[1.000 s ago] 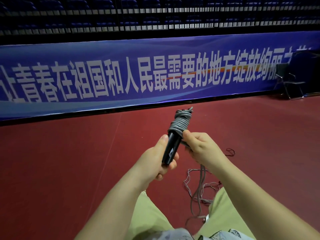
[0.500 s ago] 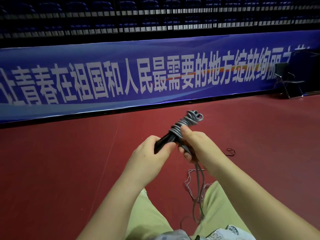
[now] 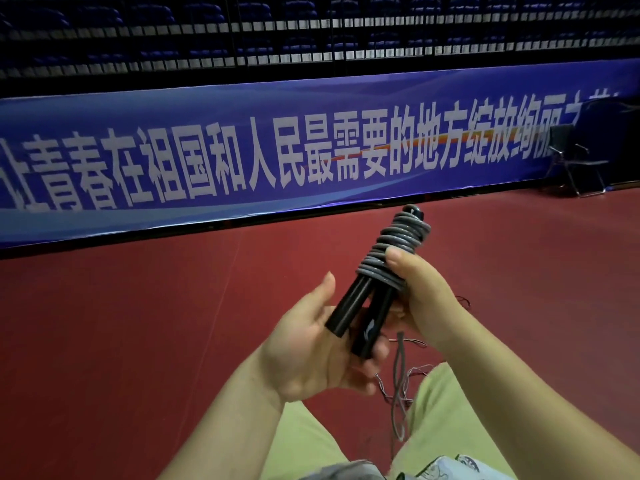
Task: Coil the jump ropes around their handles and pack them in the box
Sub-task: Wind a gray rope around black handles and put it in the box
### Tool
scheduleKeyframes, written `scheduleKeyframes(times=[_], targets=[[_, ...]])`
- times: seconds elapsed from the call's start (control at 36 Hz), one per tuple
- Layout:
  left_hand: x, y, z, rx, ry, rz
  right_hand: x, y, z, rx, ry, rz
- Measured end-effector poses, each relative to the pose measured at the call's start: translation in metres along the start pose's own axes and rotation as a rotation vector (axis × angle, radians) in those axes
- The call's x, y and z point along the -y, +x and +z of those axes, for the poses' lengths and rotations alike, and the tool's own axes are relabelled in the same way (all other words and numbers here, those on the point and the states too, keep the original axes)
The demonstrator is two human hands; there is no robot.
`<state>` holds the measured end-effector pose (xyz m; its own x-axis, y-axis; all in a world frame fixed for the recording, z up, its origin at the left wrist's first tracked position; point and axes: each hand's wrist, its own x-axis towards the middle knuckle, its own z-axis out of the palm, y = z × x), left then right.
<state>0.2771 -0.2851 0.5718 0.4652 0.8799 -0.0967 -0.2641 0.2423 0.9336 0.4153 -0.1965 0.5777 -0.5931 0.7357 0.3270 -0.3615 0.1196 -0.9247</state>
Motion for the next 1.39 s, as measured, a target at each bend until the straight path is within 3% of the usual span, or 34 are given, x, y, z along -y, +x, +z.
scheduleKeyframes(times=[0.14,0.36,0.5,0.64,0.72,0.83,0.97,1.06,1.25,1.31,1.39], targets=[[0.000,-0.001,0.001,0.030,-0.022,-0.031,-0.004,0.002,0.004,0.082,0.001,-0.052],[-0.004,-0.006,0.001,-0.299,0.219,0.063,-0.002,0.005,0.000,0.176,-0.309,0.066],[0.002,0.003,-0.001,-0.511,0.371,0.115,-0.007,0.005,0.002,0.069,-0.461,0.078],[0.005,0.012,0.002,-0.620,0.506,0.157,-0.018,0.005,0.002,-0.066,-0.711,0.060],[0.009,0.015,0.002,-0.652,0.595,0.170,-0.020,0.001,0.004,-0.084,-0.721,0.079],[0.009,0.013,-0.003,-0.773,0.903,0.209,-0.017,-0.003,0.004,-0.064,-0.704,0.102],[-0.002,0.007,-0.002,-0.943,1.206,0.247,-0.014,-0.002,0.005,-0.043,-0.521,0.150],[-0.004,0.005,-0.006,-0.948,1.328,0.244,-0.016,0.000,0.007,-0.005,-0.449,0.147],[0.000,0.001,-0.010,-0.948,1.224,0.265,-0.017,0.001,0.009,-0.047,-0.525,0.045],[-0.004,0.001,-0.011,-0.895,1.142,0.237,-0.015,0.000,0.010,-0.044,-0.504,0.002],[-0.008,-0.003,-0.012,-0.681,0.953,0.224,-0.009,-0.003,0.010,0.000,-0.418,-0.013]])
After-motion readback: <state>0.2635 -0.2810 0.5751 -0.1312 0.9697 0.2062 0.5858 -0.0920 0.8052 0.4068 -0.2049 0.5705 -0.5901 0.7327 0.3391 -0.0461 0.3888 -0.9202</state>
